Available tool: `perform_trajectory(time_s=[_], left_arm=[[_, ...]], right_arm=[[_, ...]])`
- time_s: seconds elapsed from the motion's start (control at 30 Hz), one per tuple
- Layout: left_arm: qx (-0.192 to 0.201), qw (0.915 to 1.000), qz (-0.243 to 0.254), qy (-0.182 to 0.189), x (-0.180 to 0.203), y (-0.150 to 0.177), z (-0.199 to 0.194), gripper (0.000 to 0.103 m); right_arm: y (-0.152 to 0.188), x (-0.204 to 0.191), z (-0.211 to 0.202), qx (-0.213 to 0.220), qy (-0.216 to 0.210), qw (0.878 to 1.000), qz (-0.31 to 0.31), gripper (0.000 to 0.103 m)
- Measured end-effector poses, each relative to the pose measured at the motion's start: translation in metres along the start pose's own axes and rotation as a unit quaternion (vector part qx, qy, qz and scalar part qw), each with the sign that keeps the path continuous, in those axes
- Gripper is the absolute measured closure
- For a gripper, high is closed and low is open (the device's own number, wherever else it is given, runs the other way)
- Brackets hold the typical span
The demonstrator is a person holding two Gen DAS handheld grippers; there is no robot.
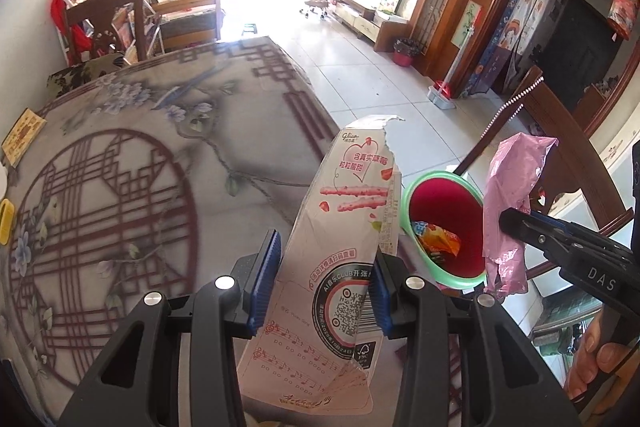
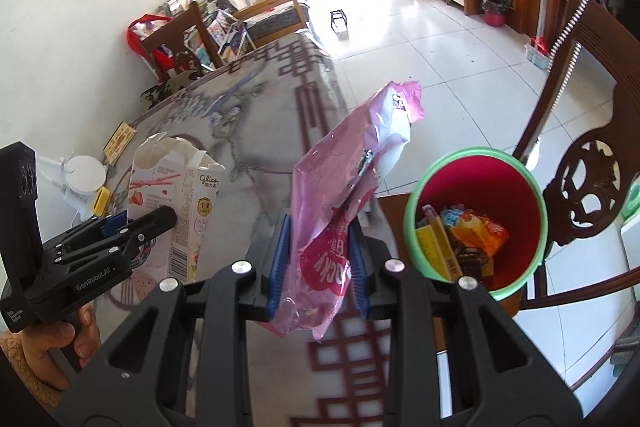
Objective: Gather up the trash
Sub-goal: 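Carry the pink wrapper and milk carton over the red bucket, then open the right gripper to drop the pink wrapper while the left drops the carton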
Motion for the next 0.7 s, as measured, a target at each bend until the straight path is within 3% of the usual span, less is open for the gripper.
perform_trajectory(time_s=[0.27,0.47,0.7], left_arm=[[-0.008,0.9995,0.027,0.015,0.04,-0.01,0.015,0.065],[-0.004,0.9987,0.045,0.021,0.064,-0.02,0.02,0.065],[-0.007,0.9983,0.054,0.022,0.079,-0.034,0.032,0.064]], right_arm=[[-0.004,0.059,-0.005,0.006,0.026,0.999,0.042,0.075],[-0.012,0.116,-0.01,0.008,0.074,0.994,0.077,0.075],[-0.016,0.151,0.002,-0.007,0.103,0.991,0.085,0.073]])
Point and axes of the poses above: each gripper's, at about its wrist camera, not at the fingertips, and z roughly the way its jaws point, x to its right, y to its underside, the point moved 10 cm from there along z, roughly the way its jaws point, and after that the axes turned 6 degrees about -x, right-handed, at the moved point
